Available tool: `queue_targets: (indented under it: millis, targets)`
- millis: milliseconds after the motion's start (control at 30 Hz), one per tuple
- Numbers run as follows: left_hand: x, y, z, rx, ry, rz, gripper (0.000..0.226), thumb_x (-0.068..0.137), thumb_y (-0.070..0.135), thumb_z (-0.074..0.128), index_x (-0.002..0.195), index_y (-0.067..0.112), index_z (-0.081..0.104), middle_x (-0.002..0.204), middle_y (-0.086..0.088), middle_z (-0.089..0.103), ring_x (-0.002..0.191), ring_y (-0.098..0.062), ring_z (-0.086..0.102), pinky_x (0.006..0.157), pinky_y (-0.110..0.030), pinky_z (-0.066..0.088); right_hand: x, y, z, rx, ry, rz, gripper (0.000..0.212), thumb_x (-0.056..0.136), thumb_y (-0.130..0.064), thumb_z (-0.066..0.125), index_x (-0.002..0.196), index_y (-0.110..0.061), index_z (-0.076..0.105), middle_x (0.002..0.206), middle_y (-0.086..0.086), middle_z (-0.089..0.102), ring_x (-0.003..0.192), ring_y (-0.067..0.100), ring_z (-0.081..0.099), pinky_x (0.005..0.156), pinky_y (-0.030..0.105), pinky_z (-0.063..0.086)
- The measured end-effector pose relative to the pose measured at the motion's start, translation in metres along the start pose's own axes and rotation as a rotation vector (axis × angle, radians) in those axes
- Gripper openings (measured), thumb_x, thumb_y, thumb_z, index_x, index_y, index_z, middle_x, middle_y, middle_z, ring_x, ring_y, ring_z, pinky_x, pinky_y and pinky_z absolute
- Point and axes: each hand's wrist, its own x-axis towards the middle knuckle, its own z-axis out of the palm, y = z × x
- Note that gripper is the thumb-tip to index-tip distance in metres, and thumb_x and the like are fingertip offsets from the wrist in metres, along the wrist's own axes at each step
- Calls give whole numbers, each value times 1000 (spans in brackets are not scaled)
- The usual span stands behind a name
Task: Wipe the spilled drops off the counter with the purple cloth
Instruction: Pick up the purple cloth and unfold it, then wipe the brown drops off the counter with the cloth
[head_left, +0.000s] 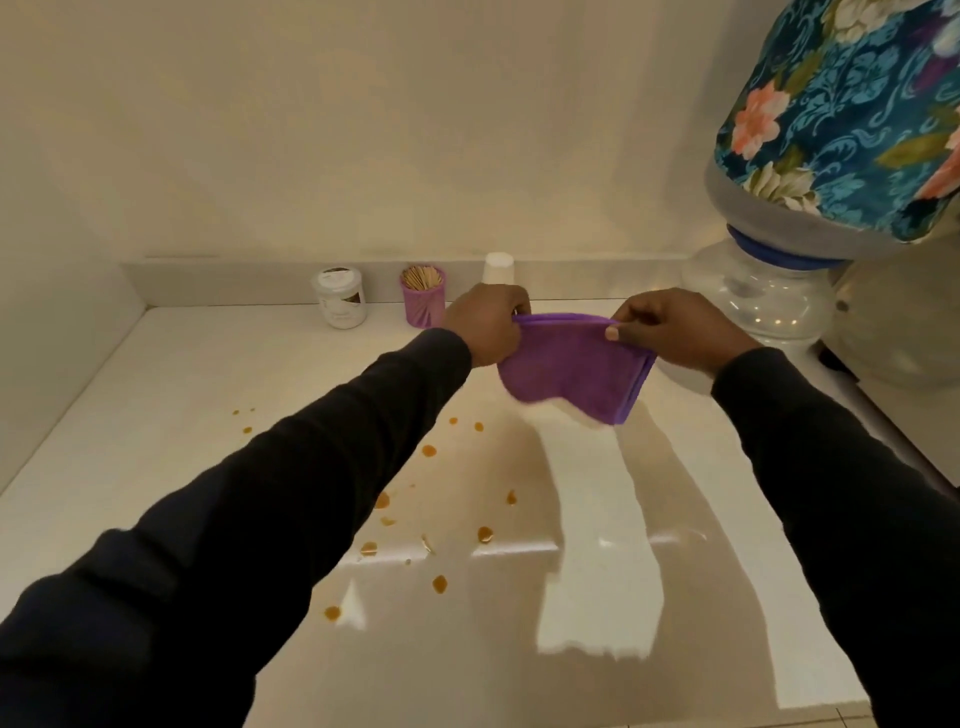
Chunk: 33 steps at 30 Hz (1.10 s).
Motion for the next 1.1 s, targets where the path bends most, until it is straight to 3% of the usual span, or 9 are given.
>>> queue_targets:
  millis: [100, 200, 300, 367, 467, 533, 633, 833, 1100]
  targets:
    - [-27, 6, 16, -59, 23, 114, 16, 94, 15, 54, 104, 12, 67, 97, -5, 67, 86, -20, 60, 79, -31, 48, -22, 11, 0, -59, -68, -8, 6, 91, -29, 69, 93, -25, 72, 85, -3, 70, 81, 14, 64, 73, 29, 51]
    - [-69, -2, 57, -49, -163, 183, 18, 91, 16, 56, 103, 12, 68, 102, -8, 70, 91, -24, 63, 84, -35, 50, -50, 38, 26, -125, -328, 76, 4, 85, -28, 75, 83, -29, 73, 76, -6, 73, 76, 11, 66, 74, 31, 50]
    - [-107, -13, 101, -67, -320, 90, 16, 88, 26, 58, 96, 13, 65, 98, -5, 70, 88, -23, 64, 82, -40, 53, -70, 56, 71, -13, -356, 141, 37, 77, -56, 72, 101, -27, 72, 100, -10, 72, 94, 15, 65, 85, 32, 50]
    - [-125, -23, 118, -52, -311, -16, 23, 91, 31, 61, 104, 13, 64, 104, -3, 67, 92, -20, 61, 84, -38, 53, -70, 61, 106, 16, -273, 150, 63, 81, -62, 67, 132, -27, 59, 133, -5, 59, 117, 17, 56, 97, 31, 44]
    - [-144, -37, 130, -72, -245, -95, 26, 92, 37, 60, 111, 20, 64, 107, 3, 65, 94, -15, 58, 83, -30, 50, -49, 61, 158, -229, -224, 132, 94, 82, -80, 43, 155, -24, 24, 163, 7, 21, 146, 32, 24, 116, 52, 25]
    - [-153, -44, 132, -69, -194, -143, 27, 93, 40, 58, 115, 23, 63, 110, 6, 63, 98, -12, 58, 82, -24, 46, -31, 57, 191, -379, -211, 139, 96, 82, -84, 29, 157, -30, 2, 166, 7, -7, 150, 42, 0, 114, 68, 10]
    - [-174, -57, 130, -34, -90, -213, 29, 93, 41, 57, 118, 26, 62, 111, 9, 62, 101, -11, 57, 86, -25, 47, -17, 50, 236, -470, -221, 128, 93, 83, -85, 19, 155, -34, -10, 164, 5, -20, 147, 50, -10, 109, 74, 2]
    - [-247, -104, 113, -14, 196, -377, 34, 88, 51, 54, 103, 25, 68, 100, 9, 67, 89, -14, 64, 76, -30, 51, 31, 76, 245, -488, -157, 62, 66, 98, -61, 18, 157, -35, 2, 167, 4, -5, 149, 43, -2, 114, 70, 4]
    - [-333, -169, 84, 260, 376, -568, 44, 88, 44, 49, 106, 9, 67, 111, -13, 64, 94, -34, 60, 75, -42, 47, 66, 34, 278, -425, -79, 191, 66, 98, -54, 19, 157, -25, 16, 166, 13, -2, 147, 50, 1, 115, 68, 4]
